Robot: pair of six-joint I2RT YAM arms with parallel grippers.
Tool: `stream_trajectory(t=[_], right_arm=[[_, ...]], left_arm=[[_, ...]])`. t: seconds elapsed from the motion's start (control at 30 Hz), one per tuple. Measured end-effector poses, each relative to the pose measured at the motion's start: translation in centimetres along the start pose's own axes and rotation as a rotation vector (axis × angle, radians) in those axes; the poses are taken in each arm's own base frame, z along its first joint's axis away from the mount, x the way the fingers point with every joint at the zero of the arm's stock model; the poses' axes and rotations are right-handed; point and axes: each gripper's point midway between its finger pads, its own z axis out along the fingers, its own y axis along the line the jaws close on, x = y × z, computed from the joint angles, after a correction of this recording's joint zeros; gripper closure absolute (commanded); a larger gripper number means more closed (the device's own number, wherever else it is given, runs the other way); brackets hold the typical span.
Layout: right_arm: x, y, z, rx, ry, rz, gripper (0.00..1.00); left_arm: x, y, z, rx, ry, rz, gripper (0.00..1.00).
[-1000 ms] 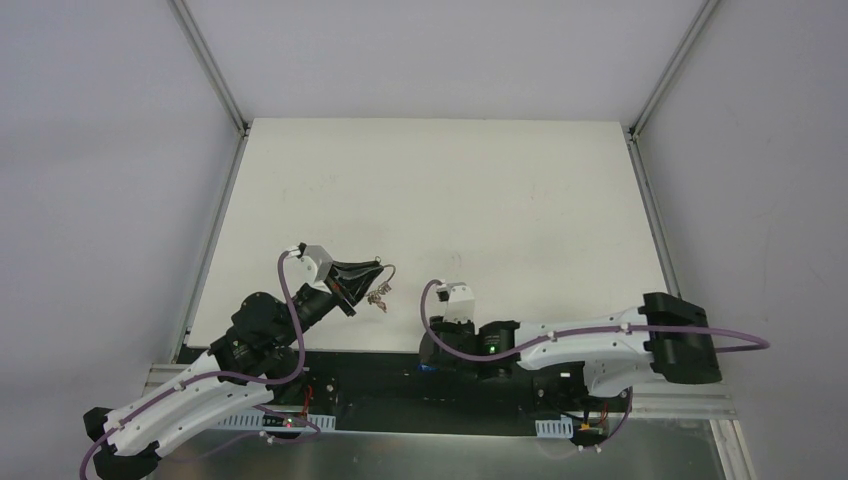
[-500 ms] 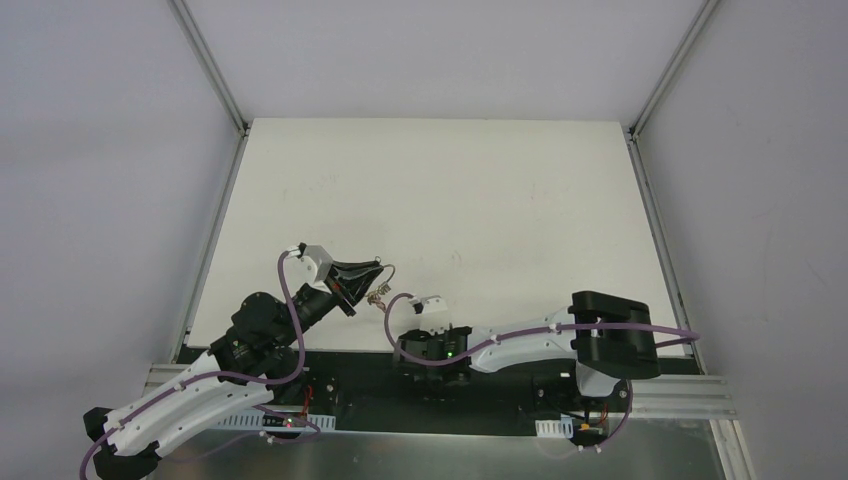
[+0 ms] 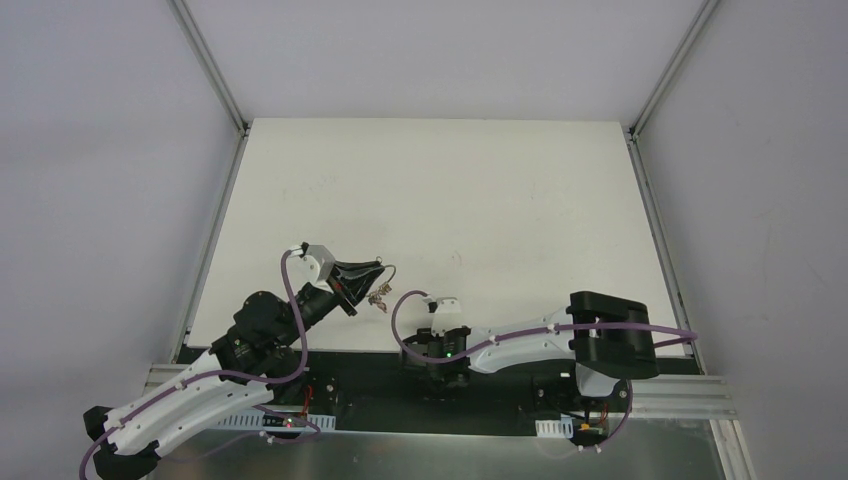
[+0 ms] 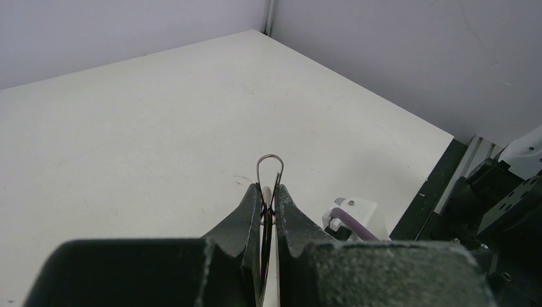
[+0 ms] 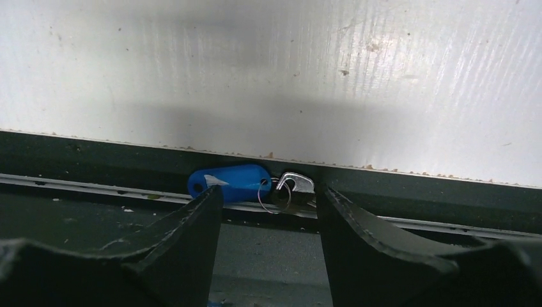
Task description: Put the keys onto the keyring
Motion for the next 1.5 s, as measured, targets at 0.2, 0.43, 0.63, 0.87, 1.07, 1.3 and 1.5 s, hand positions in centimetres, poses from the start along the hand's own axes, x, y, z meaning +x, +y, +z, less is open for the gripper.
stream_trajectory(t=[0.2, 0.43, 0.63, 0.87, 1.07, 1.3, 1.5], right_arm=[[0.3, -0.2, 0.8, 0.032, 0.005, 0.001, 0.36], [0.2, 0.9, 1.0, 0.041, 0.006, -0.007, 0.39], [0.1, 1.6, 1.1, 0.020, 0.011, 0.002, 1.00], [0.0, 2.0, 1.0, 0.014, 0.007, -0.013, 1.00], [-0.9, 2.1, 0.5, -0.014, -0.055, -0.014, 1.00], [-2.6, 1.5, -2.2, -0.070, -0.107, -0.011, 1.00], [-4.3, 1.4, -4.0, -0.105, -0.161, 0.013, 1.00]], left_arm=[[0.0, 0.0, 0.0, 0.000, 0.001, 0.000, 1.00], [0.0, 0.0, 0.0, -0.001, 0.002, 0.000, 1.00], [0.1, 0.0, 0.1, -0.002, 0.005, 0.001, 1.00], [0.2, 0.0, 0.1, -0.002, 0.008, 0.001, 1.00], [0.3, 0.0, 0.2, -0.003, 0.013, 0.002, 1.00], [0.4, 0.0, 0.2, -0.003, 0.013, 0.002, 1.00], [0.3, 0.0, 0.2, -0.003, 0.013, 0.002, 1.00]])
